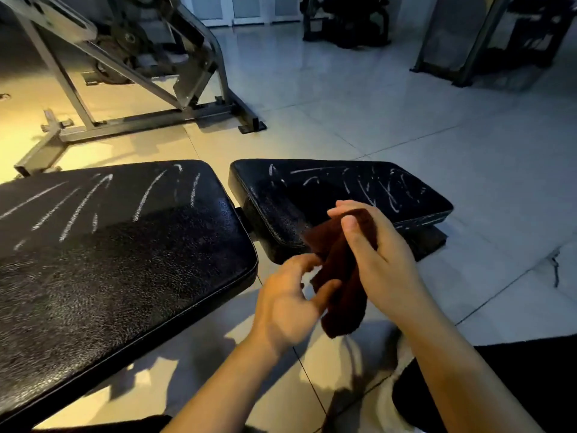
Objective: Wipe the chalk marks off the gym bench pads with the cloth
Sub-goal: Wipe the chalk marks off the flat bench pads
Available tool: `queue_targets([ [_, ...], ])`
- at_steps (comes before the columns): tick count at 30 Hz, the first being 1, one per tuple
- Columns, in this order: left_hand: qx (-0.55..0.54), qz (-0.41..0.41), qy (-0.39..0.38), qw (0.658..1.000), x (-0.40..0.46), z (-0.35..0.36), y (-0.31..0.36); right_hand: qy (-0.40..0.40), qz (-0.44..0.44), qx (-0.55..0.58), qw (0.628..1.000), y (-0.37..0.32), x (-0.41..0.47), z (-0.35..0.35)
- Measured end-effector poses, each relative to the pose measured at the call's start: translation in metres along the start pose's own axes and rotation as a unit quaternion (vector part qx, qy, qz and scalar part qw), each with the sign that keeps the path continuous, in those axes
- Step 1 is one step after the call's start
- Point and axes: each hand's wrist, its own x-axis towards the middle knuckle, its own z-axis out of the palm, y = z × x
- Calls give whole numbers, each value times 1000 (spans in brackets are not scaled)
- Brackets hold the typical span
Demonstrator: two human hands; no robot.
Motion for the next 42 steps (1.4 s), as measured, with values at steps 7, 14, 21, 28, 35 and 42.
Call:
queue_targets([
  [7,-92,-50,-25,994,-29,31,-5,74,101,157,980,2,-19,3],
  [14,-39,-37,-17,998,-17,7,-19,93,120,214,965,21,-24,14],
  [21,-146,-164,67,973,16,-63,-2,92,63,-49,993,59,-16,28],
  [28,271,6,7,962,86,-110,34,148,101,-51,983,72,-10,58],
  [35,372,0,3,928,171,-67,-8,190,142,-33,971,92,43,69],
  [42,390,-9,-10,921,143,-57,-38,226,124,25,966,140,38,99],
])
